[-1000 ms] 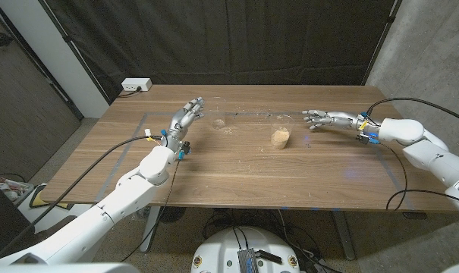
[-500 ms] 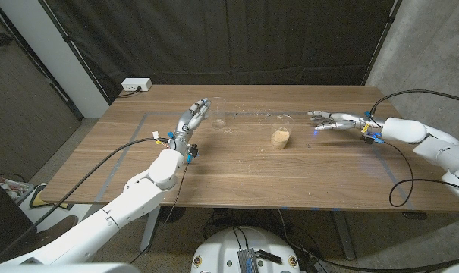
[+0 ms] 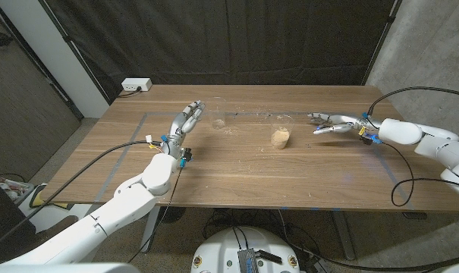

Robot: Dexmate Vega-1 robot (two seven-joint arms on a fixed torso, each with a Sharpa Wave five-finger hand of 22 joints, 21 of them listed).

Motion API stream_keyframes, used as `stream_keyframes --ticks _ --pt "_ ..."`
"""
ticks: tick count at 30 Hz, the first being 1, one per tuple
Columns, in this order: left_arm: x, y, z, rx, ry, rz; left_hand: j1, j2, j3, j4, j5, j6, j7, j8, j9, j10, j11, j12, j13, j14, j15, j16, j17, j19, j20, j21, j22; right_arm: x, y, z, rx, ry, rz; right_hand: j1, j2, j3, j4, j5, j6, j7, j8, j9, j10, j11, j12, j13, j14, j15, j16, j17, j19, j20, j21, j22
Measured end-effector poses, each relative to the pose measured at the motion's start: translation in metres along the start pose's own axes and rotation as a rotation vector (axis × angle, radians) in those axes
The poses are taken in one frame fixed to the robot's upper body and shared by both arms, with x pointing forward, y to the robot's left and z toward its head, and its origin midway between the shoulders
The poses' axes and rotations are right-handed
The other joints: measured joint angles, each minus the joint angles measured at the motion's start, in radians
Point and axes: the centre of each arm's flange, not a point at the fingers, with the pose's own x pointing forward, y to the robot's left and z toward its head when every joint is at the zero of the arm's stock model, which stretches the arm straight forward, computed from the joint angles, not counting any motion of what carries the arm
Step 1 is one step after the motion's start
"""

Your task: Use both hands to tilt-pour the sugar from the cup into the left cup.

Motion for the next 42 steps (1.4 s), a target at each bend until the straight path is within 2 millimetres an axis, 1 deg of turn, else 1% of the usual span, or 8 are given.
stream_keyframes --ticks 15,29,31,32,33,37,40,42 --pt "-0.010 0.025 0.009 0.077 0.007 0.049 0.009 -0.009 0.003 -0.003 0.000 0.010 -0.010 0.000 0.000 0.006 -0.005 0.000 0.000 0.005 -0.005 0.000 -0.005 0.004 -0.004 0.000 0.000 0.015 0.008 0.006 -0.086 0.015 0.085 0.008 0.008 -0.006 -0.006 0.004 -0.016 -0.005 0.005 0.000 -0.034 0.024 -0.008 0.000 -0.016 0.005 0.000 0.000 -0.016 0.006 -0.016 -0.001" --pt "-0.006 0.037 0.005 0.094 0.022 0.053 -0.003 -0.021 -0.002 -0.015 0.000 0.036 -0.035 0.007 -0.005 0.029 -0.028 0.004 -0.005 0.027 -0.005 0.000 -0.014 0.016 -0.023 0.000 0.000 0.018 0.019 0.013 -0.112 -0.005 0.191 0.019 0.005 -0.009 -0.009 0.012 -0.016 -0.005 0.005 0.000 -0.047 0.021 -0.015 0.000 -0.025 0.003 0.000 0.000 -0.029 0.018 -0.030 0.000" --pt "-0.006 0.037 0.005 0.095 0.024 0.054 -0.003 -0.021 -0.003 -0.017 0.000 0.036 -0.035 0.007 -0.005 0.029 -0.028 0.004 -0.005 0.029 -0.004 0.000 -0.014 0.016 -0.023 0.000 0.000 0.017 0.021 0.015 -0.111 -0.016 0.204 0.024 0.006 -0.014 -0.014 0.012 -0.016 -0.005 0.005 0.000 -0.047 0.021 -0.015 0.001 -0.025 0.003 0.000 0.000 -0.029 0.018 -0.031 -0.015" --pt "-0.006 0.037 0.005 0.096 0.024 0.054 -0.003 -0.021 -0.003 -0.017 0.000 0.036 -0.035 0.007 -0.005 0.029 -0.028 0.004 -0.005 0.029 -0.004 0.000 -0.014 0.016 -0.023 0.000 0.000 0.017 0.021 0.015 -0.111 -0.016 0.204 0.028 0.004 -0.014 -0.014 0.012 -0.016 -0.005 0.005 0.000 -0.047 0.021 -0.015 0.004 -0.025 0.003 0.000 0.000 -0.029 0.018 -0.031 -0.125" --pt "-0.005 0.037 0.005 0.097 0.024 0.054 -0.008 -0.027 -0.003 -0.017 0.000 0.036 -0.035 0.007 -0.005 0.029 -0.028 0.004 -0.005 0.029 -0.004 0.000 -0.014 0.016 -0.023 0.000 0.000 0.016 0.023 0.015 -0.110 -0.021 0.211 0.031 0.000 -0.014 -0.014 0.012 -0.016 -0.005 0.005 0.000 -0.047 0.020 -0.015 0.005 -0.025 0.003 0.000 0.000 -0.029 0.018 -0.031 -0.145" --pt "-0.005 0.036 0.005 0.100 0.024 0.056 -0.003 -0.031 -0.003 -0.017 0.000 0.045 -0.037 0.007 -0.005 0.040 -0.028 0.004 -0.005 0.029 -0.004 0.000 -0.014 0.021 -0.029 0.000 0.000 0.014 0.027 0.018 -0.103 -0.042 0.223 0.037 0.006 -0.014 -0.014 0.019 -0.016 -0.005 0.011 0.000 -0.034 0.015 -0.012 0.005 -0.010 0.001 0.008 0.000 -0.038 0.027 -0.033 -0.145" --pt "-0.004 0.036 0.005 0.104 0.022 0.057 -0.002 -0.031 -0.003 -0.016 0.000 0.045 -0.037 0.007 -0.006 0.040 -0.028 0.004 -0.005 0.029 -0.004 0.000 -0.018 0.021 -0.029 0.000 0.000 0.013 0.032 0.019 -0.087 -0.055 0.234 0.046 0.015 -0.014 -0.014 0.019 -0.016 -0.005 0.013 0.000 -0.030 0.019 -0.007 0.009 0.006 0.002 0.015 0.002 -0.111 0.064 -0.035 -0.145" --pt "-0.004 0.036 0.006 0.104 0.021 0.058 -0.003 -0.031 -0.003 -0.016 0.000 0.045 -0.037 0.007 -0.009 0.040 -0.028 0.008 -0.005 0.031 -0.006 0.000 -0.019 0.021 -0.029 0.000 0.000 0.013 0.032 0.019 -0.078 -0.059 0.234 0.053 0.021 -0.014 -0.014 0.025 -0.016 -0.005 0.018 0.001 -0.029 0.020 -0.006 0.009 0.011 0.001 0.016 0.003 -0.111 0.064 -0.035 -0.145"
